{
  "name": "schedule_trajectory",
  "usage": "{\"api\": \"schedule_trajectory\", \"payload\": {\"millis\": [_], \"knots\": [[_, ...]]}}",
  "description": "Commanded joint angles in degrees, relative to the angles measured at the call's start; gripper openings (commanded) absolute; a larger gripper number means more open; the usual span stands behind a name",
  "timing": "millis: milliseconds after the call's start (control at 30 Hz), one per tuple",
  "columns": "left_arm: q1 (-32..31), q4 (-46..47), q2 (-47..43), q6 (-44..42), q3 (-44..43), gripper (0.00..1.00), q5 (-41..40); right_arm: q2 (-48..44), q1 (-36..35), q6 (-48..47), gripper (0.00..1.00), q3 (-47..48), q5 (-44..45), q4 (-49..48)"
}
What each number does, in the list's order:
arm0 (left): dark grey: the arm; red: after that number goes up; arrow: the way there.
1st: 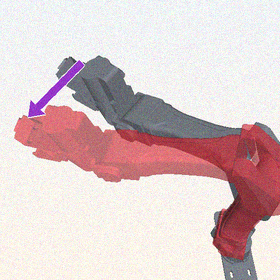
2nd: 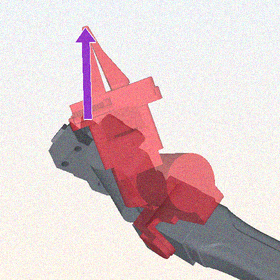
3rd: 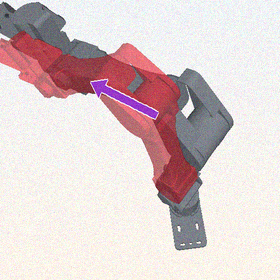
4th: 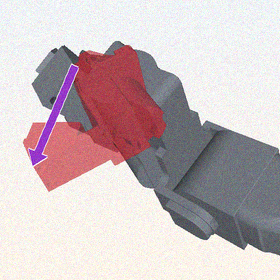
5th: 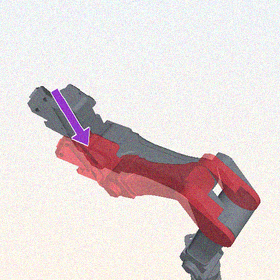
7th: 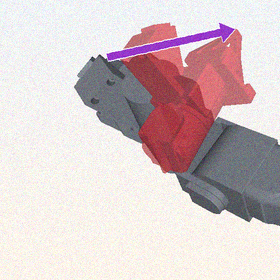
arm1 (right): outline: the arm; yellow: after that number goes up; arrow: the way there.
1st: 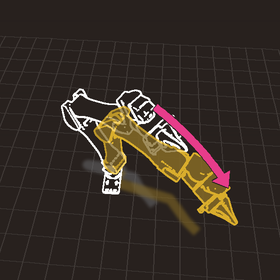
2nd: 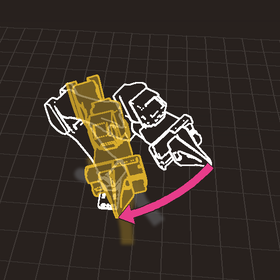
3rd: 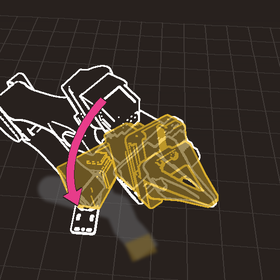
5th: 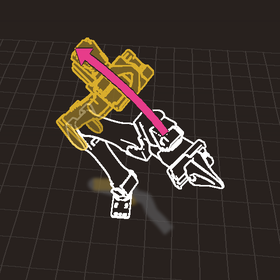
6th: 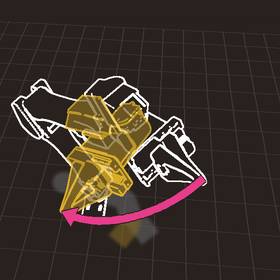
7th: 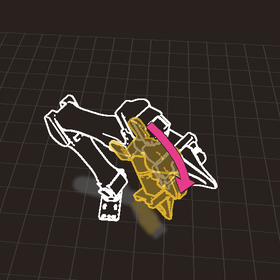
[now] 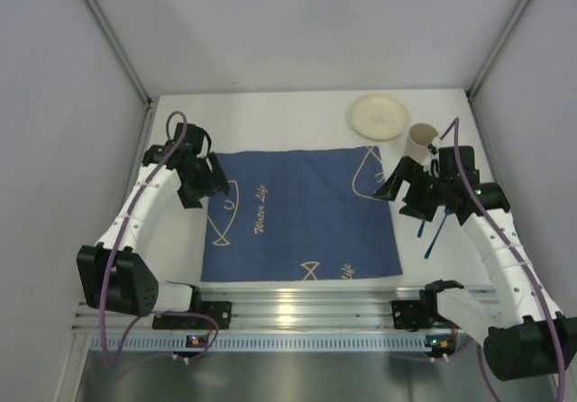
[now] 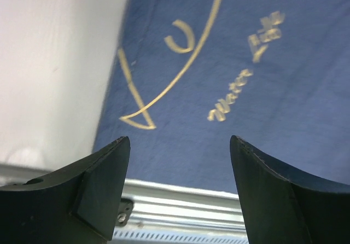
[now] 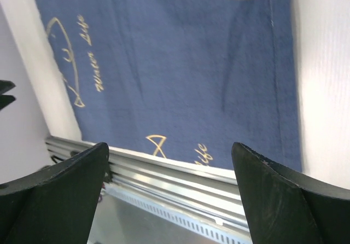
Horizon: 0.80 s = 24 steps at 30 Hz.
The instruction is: Set the dinner table for one person
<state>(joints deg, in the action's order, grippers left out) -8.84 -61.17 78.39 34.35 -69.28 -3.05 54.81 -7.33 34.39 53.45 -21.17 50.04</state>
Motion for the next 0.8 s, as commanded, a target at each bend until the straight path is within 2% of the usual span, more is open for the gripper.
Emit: {"api": "schedule_trajectory", "payload": {"millis": [0, 200, 267, 367, 400, 467, 567, 633, 767], "knots": [[-1.6, 10.7, -1.1, 0.5, -4.3, 0.79, 6.2, 4.2, -0.4, 1.4, 0.94, 7.7, -2.2, -1.9], [-10.8, 20.2, 12.1, 4.9, -17.3, 0.79, 3.8, 8.4, -0.2, -5.5, 0.96, 20.9, 7.3, 6.5], [-12.9, 21.8, 18.2, 6.6, -23.7, 0.80, 3.8, 8.6, 0.2, -6.7, 0.97, 23.1, 7.5, 4.6], [-14.9, 22.9, 25.2, 10.3, -32.4, 0.81, 4.5, 10.5, 0.2, -4.3, 0.97, 22.4, 4.1, -4.2], [-15.4, 22.9, 26.5, 10.5, -33.9, 0.83, 4.8, 13.7, 0.2, -3.0, 0.97, 22.6, 3.4, -8.2], [-16.7, 22.3, 28.7, 10.0, -36.6, 0.90, 5.6, 18.4, 0.3, 0.0, 0.96, 25.8, 2.6, -9.8], [-17.1, 21.4, 29.2, 7.7, -34.4, 0.93, 9.4, 28.8, 0.3, 2.9, 0.94, 31.6, 2.7, -12.9], [-17.1, 21.0, 27.1, 5.1, -29.5, 0.97, 9.8, 36.1, 0.6, 5.5, 0.94, 34.2, 2.0, -17.5], [-17.1, 21.5, 20.9, 2.9, -21.5, 0.97, 10.9, 49.7, 0.6, 8.5, 0.90, 47.7, 2.1, -18.9]]}}
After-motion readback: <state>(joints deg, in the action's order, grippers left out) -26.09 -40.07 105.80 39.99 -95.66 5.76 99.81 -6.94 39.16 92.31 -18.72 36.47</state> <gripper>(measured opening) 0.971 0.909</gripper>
